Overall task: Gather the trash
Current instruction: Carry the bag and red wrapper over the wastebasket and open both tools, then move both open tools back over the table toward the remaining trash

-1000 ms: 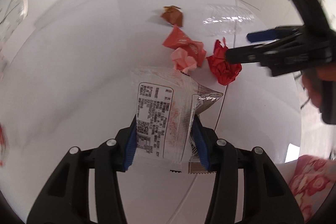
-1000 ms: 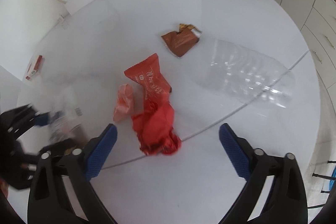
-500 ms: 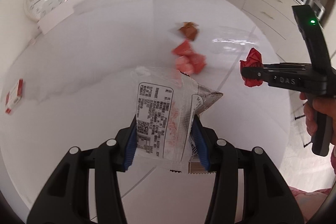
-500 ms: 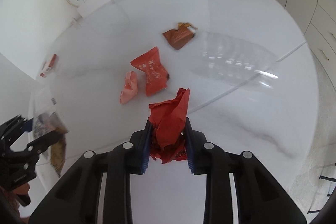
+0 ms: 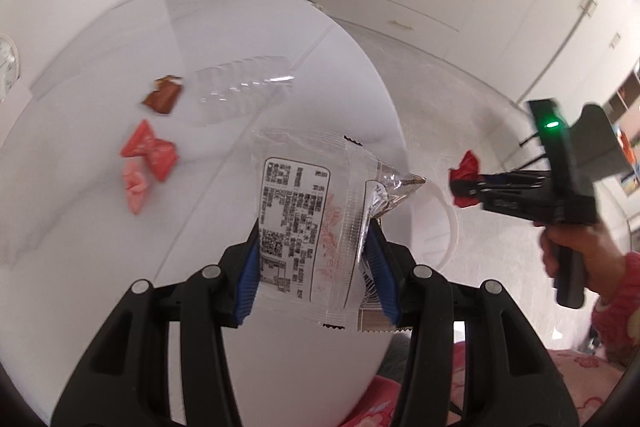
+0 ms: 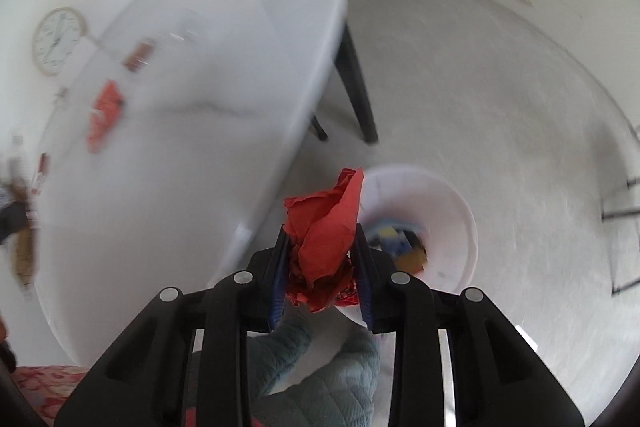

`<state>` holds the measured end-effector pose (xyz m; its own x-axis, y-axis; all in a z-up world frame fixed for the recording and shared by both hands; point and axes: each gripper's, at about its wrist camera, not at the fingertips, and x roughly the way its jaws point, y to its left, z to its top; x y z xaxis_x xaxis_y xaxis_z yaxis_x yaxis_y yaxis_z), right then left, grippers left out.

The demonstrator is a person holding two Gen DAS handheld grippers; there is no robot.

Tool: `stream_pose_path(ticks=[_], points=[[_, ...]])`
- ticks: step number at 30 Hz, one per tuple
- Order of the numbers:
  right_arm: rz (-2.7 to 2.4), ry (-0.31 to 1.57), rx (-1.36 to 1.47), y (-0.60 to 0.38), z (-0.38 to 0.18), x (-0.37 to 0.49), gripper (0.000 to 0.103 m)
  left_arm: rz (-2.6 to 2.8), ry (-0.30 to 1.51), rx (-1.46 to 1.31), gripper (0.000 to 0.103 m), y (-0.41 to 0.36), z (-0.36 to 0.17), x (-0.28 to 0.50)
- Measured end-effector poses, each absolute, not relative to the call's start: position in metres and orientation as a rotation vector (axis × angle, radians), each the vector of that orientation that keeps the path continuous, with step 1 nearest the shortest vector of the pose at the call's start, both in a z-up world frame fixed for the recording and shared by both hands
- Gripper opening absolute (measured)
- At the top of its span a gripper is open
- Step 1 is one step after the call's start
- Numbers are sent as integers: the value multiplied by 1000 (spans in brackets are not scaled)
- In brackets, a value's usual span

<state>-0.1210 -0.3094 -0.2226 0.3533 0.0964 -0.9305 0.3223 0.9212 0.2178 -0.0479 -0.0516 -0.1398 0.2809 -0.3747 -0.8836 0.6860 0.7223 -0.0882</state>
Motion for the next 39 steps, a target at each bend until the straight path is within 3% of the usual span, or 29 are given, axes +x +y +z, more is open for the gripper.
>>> stream_pose_path(ticks=[4,5,7,14,25,33,39], points=[[-181,1333,431,-327,-292,-131,36,-762,1089,405,48,-83,-146,-65],[-185,1354,430,-329,-305,-133,51,-768,1094,421,48,-90,-147,-70],[-199,1384,438,-335,-320,-136,66,-782,1107,451,48,-104,-151,-79],[-261,1298,445,-374,-284,-169,87,-865,1126,539,48,-166,-168,-103],[-360,1139,409,-432,-204,-230,91,-944,1281,642,48,-278,-253,-125],[-369,1157,438,-447,-215,-240,92,-860,1396,730,76,-302,-321,-130],[-365,1161,461,-450,-217,-242,92,-809,1423,687,82,-300,-312,-127]])
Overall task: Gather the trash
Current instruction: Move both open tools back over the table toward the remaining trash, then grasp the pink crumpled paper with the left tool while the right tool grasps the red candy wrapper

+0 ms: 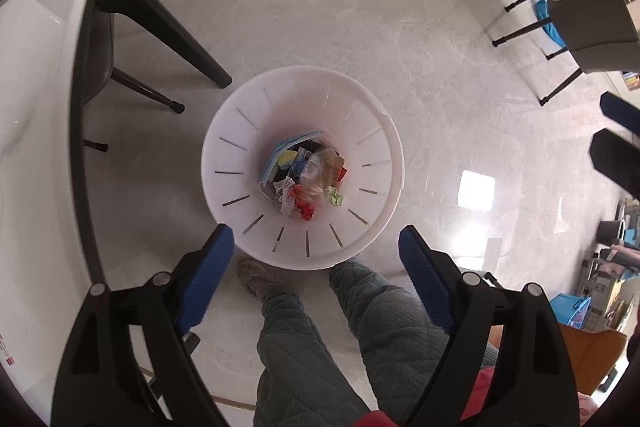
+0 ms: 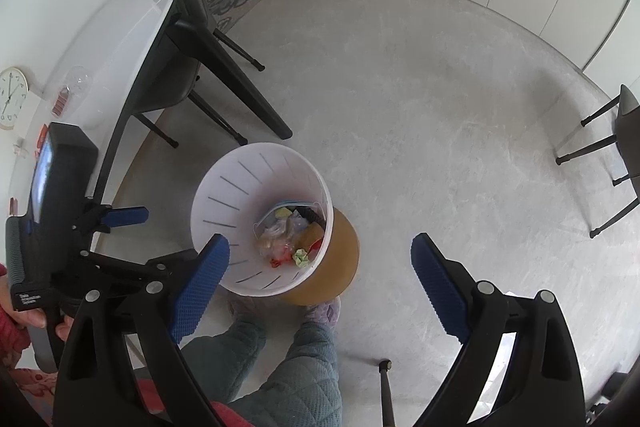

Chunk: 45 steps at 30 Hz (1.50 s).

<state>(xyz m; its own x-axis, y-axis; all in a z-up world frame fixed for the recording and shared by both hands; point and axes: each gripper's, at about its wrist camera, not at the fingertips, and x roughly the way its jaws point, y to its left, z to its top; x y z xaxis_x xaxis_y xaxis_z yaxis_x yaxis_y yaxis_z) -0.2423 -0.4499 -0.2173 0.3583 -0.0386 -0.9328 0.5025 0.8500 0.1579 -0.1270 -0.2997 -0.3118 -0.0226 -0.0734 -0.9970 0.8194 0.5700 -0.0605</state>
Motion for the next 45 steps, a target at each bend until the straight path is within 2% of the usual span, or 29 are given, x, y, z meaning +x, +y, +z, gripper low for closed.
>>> stream_pose_path(ticks=[5,7,8,11,14,21,30,37,40,43,45], points=[[-369,1114,449,-444,-196,-241,92,-795,1347,618,82,-291,-266,-119],[-366,1085,435,-439,-181,-238,92,-793,1300,569,87,-281,-237,-116],[-365,1069,423,-436,-173,-236,92,-788,1273,543,92,-275,-222,-115],[-362,1012,387,-424,-146,-231,98,-770,1200,481,94,-257,-185,-108],[-342,969,355,-408,-124,-222,98,-733,1140,421,95,-233,-152,-99],[-289,929,289,-373,-101,-196,100,-642,1072,328,95,-181,-118,-78],[-183,949,227,-319,-98,-155,100,-424,1038,243,95,-100,-121,-33],[-111,979,200,-274,-104,-124,100,-214,1086,165,94,-12,-157,42],[-97,999,198,-259,-109,-115,100,-147,1102,138,84,15,-178,74],[-81,1022,197,-245,-114,-109,100,-122,1117,137,80,28,-199,100],[-76,1040,190,-236,-118,-103,100,-120,1153,129,70,32,-218,117]])
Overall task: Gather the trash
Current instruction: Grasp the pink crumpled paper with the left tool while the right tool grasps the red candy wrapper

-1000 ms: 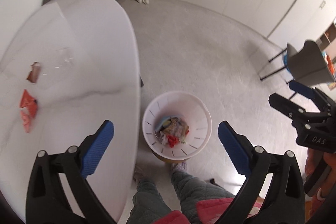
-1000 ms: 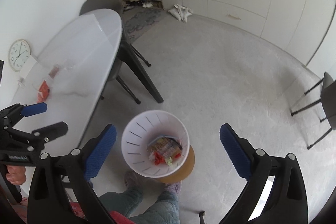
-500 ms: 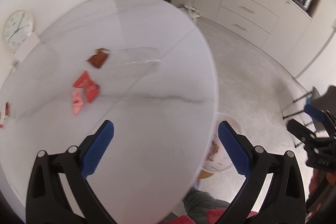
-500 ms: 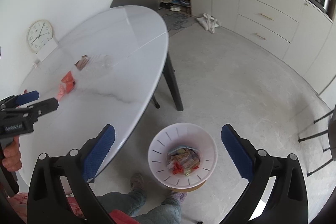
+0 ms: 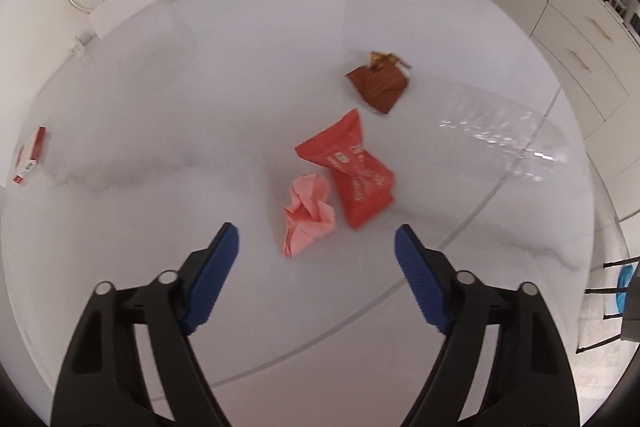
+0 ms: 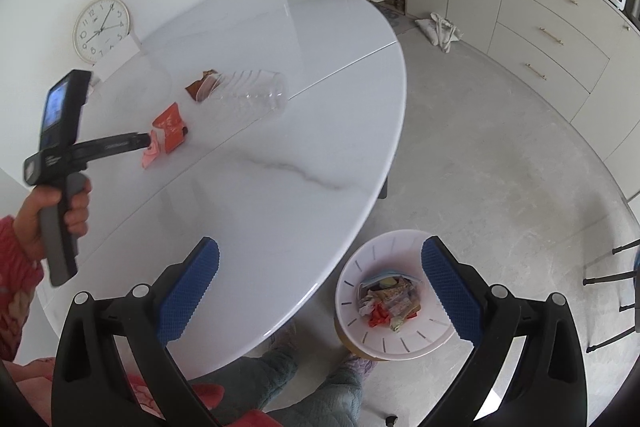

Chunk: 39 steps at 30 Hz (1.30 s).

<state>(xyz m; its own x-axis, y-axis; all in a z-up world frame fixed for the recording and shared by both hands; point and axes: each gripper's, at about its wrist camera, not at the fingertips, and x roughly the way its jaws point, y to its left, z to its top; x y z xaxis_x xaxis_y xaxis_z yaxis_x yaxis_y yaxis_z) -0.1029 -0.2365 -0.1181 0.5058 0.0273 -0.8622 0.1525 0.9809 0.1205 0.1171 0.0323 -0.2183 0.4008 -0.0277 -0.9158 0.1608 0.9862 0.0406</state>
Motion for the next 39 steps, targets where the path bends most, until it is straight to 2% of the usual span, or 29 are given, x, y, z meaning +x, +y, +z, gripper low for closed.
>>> stream_pose_path(ticks=[5,7,10,22,28,33,37,39], points=[[-76,1075,172,-222,-125,-90,100,-125,1227,116,52,37,-252,141],[-70,1083,163,-218,-126,-85,100,-135,1215,85,49,39,-254,144],[-38,1094,152,-208,-128,-72,100,-164,1212,60,32,43,-253,147],[251,1049,31,-118,-125,26,100,-191,1153,35,29,78,-222,123],[341,1093,-36,-60,-156,101,100,-110,1114,38,29,121,-194,97],[362,1158,-136,-23,-195,143,83,-72,1097,35,29,149,-181,85],[335,1191,-246,-7,-219,163,64,-71,1113,-9,29,168,-179,81],[321,1206,-273,-6,-227,168,61,-66,1118,2,29,168,-182,83]])
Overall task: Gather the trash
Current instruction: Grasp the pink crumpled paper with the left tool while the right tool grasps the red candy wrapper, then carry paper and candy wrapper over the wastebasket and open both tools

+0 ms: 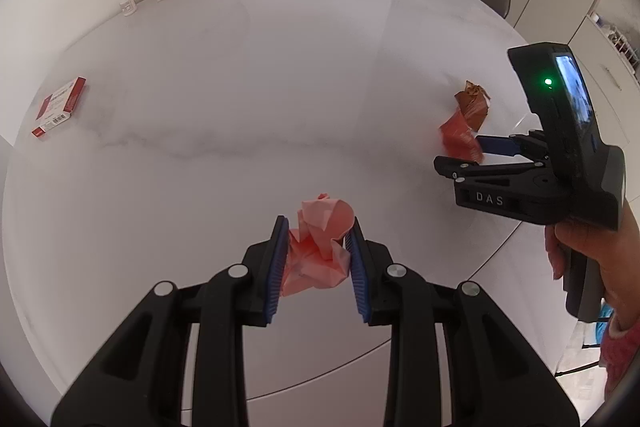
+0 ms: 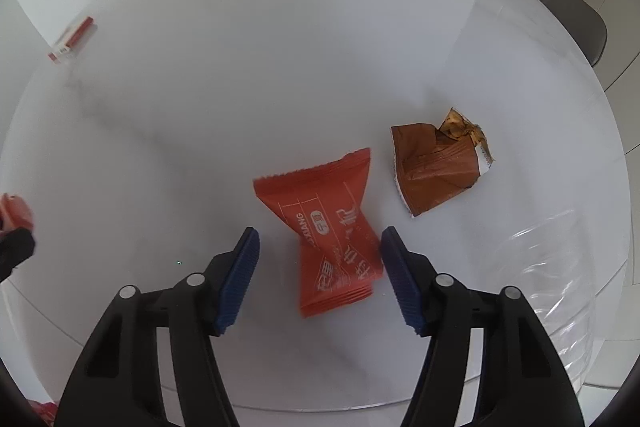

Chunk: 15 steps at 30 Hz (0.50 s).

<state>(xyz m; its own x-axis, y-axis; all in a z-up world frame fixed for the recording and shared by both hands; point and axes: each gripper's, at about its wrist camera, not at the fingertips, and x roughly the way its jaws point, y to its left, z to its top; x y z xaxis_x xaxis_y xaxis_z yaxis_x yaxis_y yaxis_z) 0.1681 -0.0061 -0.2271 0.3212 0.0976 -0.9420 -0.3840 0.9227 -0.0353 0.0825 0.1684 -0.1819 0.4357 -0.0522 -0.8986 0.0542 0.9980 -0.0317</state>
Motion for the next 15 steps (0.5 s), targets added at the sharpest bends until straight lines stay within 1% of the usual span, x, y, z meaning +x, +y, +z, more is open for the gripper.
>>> stream_pose_path(ticks=[1,2,3,4,5,9,10,15], points=[[320,1203,-274,-7,-227,170,56,-68,1118,2,29,167,-183,84],[319,1203,-269,-7,-227,171,47,-71,1118,-2,29,163,-186,88],[314,1205,-266,-8,-226,173,43,-73,1119,-9,29,163,-187,89],[314,1207,-258,-10,-225,174,32,-76,1120,-15,29,162,-188,89],[322,1211,-240,-12,-225,175,30,-79,1123,-22,29,161,-189,90],[334,1219,-151,-24,-222,178,28,-95,1129,-11,29,153,-190,93],[338,1216,-125,-29,-221,176,25,-100,1127,-5,29,151,-190,92],[361,1191,4,-52,-203,159,25,-131,1115,18,29,141,-184,89]])
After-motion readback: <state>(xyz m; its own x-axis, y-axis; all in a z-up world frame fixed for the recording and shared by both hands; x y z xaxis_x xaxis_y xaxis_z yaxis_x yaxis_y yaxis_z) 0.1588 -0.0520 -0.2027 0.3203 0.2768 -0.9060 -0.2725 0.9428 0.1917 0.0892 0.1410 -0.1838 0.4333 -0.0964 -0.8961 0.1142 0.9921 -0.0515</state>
